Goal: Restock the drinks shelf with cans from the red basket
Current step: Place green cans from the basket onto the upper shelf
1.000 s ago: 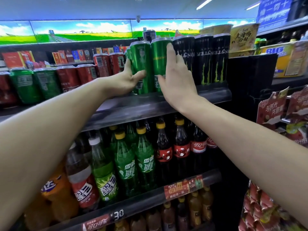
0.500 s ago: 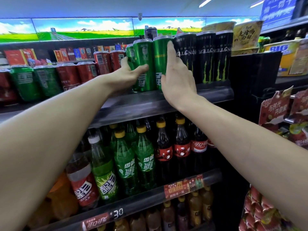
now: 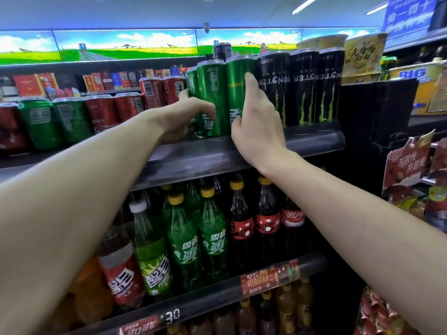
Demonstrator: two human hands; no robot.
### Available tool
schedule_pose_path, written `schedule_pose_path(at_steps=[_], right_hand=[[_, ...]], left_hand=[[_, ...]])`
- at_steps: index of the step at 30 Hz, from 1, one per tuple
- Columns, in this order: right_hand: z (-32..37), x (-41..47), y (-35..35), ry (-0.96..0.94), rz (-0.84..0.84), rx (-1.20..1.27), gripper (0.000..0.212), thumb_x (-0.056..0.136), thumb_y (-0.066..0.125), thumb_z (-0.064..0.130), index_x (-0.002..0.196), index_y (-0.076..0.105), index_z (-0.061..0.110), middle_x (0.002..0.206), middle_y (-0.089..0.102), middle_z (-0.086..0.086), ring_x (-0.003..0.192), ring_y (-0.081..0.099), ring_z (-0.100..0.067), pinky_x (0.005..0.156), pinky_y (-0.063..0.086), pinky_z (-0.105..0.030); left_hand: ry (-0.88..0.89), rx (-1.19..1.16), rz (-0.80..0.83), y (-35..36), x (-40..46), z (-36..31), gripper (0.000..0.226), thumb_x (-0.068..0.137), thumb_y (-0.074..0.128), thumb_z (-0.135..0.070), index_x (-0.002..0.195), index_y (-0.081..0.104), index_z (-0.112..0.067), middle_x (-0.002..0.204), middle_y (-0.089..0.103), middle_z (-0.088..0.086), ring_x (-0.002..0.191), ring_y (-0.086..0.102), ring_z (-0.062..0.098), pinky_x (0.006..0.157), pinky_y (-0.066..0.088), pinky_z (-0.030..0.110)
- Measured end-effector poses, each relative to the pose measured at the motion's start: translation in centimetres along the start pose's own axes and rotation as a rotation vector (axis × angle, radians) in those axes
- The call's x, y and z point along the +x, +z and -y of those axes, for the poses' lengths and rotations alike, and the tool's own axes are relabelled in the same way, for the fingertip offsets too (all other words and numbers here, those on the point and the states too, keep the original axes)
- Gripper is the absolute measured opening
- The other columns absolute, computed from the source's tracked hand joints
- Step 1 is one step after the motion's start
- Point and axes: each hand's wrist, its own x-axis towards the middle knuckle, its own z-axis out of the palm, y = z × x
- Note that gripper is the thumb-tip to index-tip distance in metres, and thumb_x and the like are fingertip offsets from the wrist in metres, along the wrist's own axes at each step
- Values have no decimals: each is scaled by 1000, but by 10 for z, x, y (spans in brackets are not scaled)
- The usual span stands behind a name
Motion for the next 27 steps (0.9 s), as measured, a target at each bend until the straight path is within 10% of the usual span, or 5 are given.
schedule_pose_path(at_steps=[9, 13, 27], right_hand=[[5, 20, -15, -55, -17, -66, 78, 94, 64, 15, 158, 21, 12, 125, 56, -12, 94, 62, -30, 76, 48, -36], [14, 45, -30, -170, 1, -298, 73, 91, 60, 16, 156, 27, 15, 145, 35, -16, 64, 49, -22, 64, 45, -38], [22, 76, -35, -186, -28, -353, 22, 100, 55, 14, 118, 63, 4, 134, 51, -12, 103, 61, -36, 80, 46, -38]], left_hand=[[-13, 426, -124, -1, -1, 4, 163, 40, 82, -89, 164, -9, -35, 168, 32, 4, 151, 37, 22, 126, 28, 46], [62, 414, -160, 0, -2, 2, 139, 66, 86, -68, 166, 0, -25, 161, 41, 1, 143, 46, 21, 122, 33, 39], [110, 457, -217, 12, -8, 4, 119, 82, 84, -50, 160, 4, -7, 139, 57, 4, 120, 59, 21, 98, 44, 30]])
